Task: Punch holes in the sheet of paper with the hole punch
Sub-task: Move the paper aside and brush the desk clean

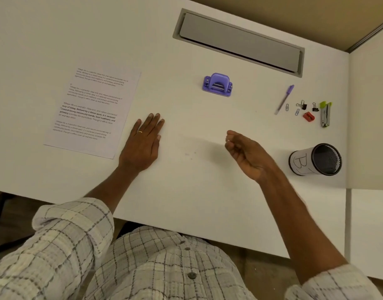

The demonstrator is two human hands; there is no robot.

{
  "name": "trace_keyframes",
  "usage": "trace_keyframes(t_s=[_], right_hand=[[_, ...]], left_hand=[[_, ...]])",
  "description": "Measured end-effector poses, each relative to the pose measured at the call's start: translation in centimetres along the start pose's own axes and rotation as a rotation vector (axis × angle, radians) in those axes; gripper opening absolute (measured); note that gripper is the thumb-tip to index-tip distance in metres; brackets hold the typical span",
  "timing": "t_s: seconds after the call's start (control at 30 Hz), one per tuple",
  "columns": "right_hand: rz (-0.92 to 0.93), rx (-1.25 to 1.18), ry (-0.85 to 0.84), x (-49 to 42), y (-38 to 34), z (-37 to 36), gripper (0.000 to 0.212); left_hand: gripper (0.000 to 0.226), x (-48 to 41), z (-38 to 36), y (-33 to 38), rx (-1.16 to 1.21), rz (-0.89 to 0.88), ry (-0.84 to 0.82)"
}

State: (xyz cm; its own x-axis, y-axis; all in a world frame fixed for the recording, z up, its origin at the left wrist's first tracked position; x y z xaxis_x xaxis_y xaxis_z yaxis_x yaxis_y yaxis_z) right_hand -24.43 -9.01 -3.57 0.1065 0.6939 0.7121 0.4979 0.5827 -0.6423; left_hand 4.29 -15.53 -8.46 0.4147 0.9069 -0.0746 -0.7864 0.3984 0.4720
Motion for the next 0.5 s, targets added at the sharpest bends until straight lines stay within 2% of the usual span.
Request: trace_keyframes(t_s=[0.1,0.2,0.33,0.43,0.5], right_hand=[[0.078,-0.07,0.029,2.8,-3.2,3.7,0.011],[0.24,0.069,0.202,6.1,-8.0,9.7,0.011],[0.431,0.561,0.513,10.5,-13.5,17.7,0.012],[0.434,0.99,0.714,11.5,-15.1,20.9,0.015],[0.424,1.164,0.751,11.3,-15.4,21.2,0.016]], left_hand=[[0.053,0.0,-0.2,-0.1,0.0,-0.013,0.019],[0.053,0.0,-0.4,-0.2,0.0,-0.056,0.066],[0.054,-0.1,-0.8,-0.7,0.007,-0.075,0.086],[0.055,-0.1,-0.7,-0.6,0.002,-0.068,0.084],[0.056,-0.1,-0.6,-0.5,0.003,-0.059,0.074]])
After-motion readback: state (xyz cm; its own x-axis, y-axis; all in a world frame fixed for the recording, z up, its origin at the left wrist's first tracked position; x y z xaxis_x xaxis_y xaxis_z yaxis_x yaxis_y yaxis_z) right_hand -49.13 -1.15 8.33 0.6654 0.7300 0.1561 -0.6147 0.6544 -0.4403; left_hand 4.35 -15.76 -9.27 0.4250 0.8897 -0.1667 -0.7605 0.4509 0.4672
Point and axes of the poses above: each hand's wrist, its own x-axis away from the middle knuckle, its own z-axis out of the back of the hand, y = z × x, the point moved 8 cm from there along -x, towards the middle knuckle, and after that the axes turned 7 degrees about x, right-handed, at the moved point
